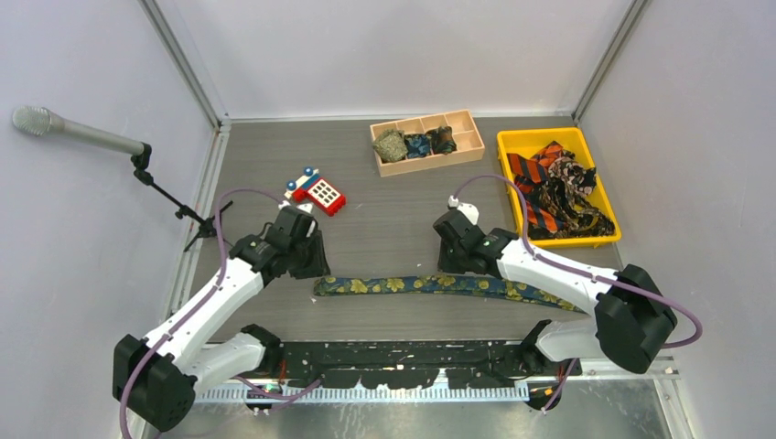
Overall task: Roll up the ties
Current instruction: Roll the tie at the center of the board.
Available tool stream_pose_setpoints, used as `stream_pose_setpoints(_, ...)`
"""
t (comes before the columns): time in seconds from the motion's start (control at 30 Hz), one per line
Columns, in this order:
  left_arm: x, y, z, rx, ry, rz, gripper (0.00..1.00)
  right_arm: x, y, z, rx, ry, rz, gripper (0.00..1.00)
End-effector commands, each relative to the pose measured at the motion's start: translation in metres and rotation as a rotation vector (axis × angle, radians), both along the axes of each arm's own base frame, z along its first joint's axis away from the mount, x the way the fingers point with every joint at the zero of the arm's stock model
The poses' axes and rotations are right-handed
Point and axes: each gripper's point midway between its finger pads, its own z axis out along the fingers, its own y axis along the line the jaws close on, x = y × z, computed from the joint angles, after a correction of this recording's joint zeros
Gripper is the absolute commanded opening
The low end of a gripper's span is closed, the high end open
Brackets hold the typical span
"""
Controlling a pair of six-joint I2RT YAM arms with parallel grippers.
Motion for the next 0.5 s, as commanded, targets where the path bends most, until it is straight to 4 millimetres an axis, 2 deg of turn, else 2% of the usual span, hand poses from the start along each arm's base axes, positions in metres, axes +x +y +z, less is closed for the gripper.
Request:
stream_pose_setpoints(0.0,-0.001,0.0,-0.011,-0.001,0.017,0.022,0.28,0.012,0.01,0.018,0.015,-0.036,0.028,0.18)
stream_pose_setpoints(0.17,0.003,-0.002,-0.031,0.005,0.034,0.031,0.27,0.009,0.019,0.021,0.069,-0.023,0.029,0.17)
stream_pose_setpoints(0.47,0.006,-0.004,-0.074,0.037,0.103,0.043,0.26,0.007,0.02,0.026,0.1,-0.024,0.019,0.18)
